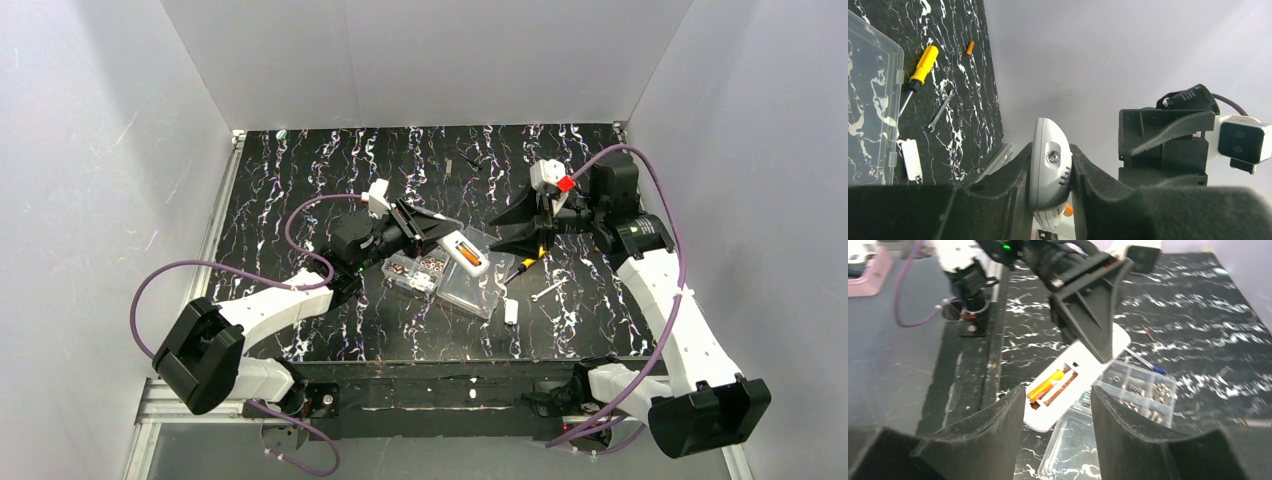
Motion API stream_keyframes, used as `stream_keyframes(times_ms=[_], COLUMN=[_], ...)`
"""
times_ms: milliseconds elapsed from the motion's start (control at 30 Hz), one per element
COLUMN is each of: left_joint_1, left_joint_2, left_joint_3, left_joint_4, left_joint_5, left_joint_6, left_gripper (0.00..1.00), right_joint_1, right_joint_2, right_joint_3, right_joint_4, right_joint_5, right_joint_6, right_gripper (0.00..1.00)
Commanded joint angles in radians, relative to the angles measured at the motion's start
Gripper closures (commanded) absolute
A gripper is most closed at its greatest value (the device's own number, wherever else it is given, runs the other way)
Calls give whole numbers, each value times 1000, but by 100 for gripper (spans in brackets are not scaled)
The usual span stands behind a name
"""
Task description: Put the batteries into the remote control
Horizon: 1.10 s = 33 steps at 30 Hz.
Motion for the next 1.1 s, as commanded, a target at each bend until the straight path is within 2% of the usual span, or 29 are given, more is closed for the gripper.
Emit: stream_keyframes(times_ms=[0,67,167,333,600,833,1067], left_joint_1=[-5,-5,-4,-4,-4,-4,-4], left_joint_2=[-41,-41,-38,-18,2,7,20], left_joint_3=[44,54,66,81,91,92,90], left_joint_4=[69,65,51,73,100,113,132], left_joint_5=[55,71,85,100,133,139,138], left_joint_6=[-24,-26,-29,-43,-64,-64,-74], left_gripper=[100,100,100,100,100,100,100], right_joint_1=[-4,-4,0,50,62,64,76], right_joint_2=[39,50,53,70,206,284,269], right_joint_3=[108,118,101,97,233,321,298], right_joint_4=[-249,-330,-359,-458,-763,-917,-927], right_joint_5=[-273,-294,-314,-227,-236,-252,-238], right_joint_6=[-317,-399,-446,-597,-919,-1044,-1053], right_gripper=[42,42,43,45,49,51,46])
